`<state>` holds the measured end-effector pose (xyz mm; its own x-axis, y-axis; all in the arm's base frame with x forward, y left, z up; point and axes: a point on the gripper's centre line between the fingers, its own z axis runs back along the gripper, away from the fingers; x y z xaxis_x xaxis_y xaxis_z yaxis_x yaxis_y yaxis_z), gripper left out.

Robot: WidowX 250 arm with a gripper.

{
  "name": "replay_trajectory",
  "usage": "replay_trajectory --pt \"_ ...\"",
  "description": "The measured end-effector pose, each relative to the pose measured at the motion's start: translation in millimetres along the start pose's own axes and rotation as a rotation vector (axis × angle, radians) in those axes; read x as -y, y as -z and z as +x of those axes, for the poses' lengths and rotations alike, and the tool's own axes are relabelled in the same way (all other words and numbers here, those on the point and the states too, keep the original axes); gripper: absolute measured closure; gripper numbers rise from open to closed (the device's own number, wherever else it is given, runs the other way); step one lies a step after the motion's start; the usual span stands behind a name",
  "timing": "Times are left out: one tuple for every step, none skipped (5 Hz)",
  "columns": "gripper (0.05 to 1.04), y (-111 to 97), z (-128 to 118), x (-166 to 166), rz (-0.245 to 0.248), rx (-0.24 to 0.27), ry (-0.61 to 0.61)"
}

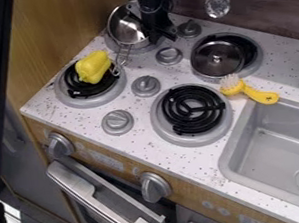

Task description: Move the silver pot to the upper left burner

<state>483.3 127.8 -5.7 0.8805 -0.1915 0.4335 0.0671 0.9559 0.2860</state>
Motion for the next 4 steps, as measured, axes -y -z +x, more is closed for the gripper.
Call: replay_trajectory --pt "1.013 8 14 -4 0.008 0.033 0.022" --pt "1.013 20 20 -5 0.015 0.028 0.027" --pt "1.013 32 22 -9 0.029 0.004 0.039" --pt "1.013 41 21 -13 0.047 -0.024 0.033"
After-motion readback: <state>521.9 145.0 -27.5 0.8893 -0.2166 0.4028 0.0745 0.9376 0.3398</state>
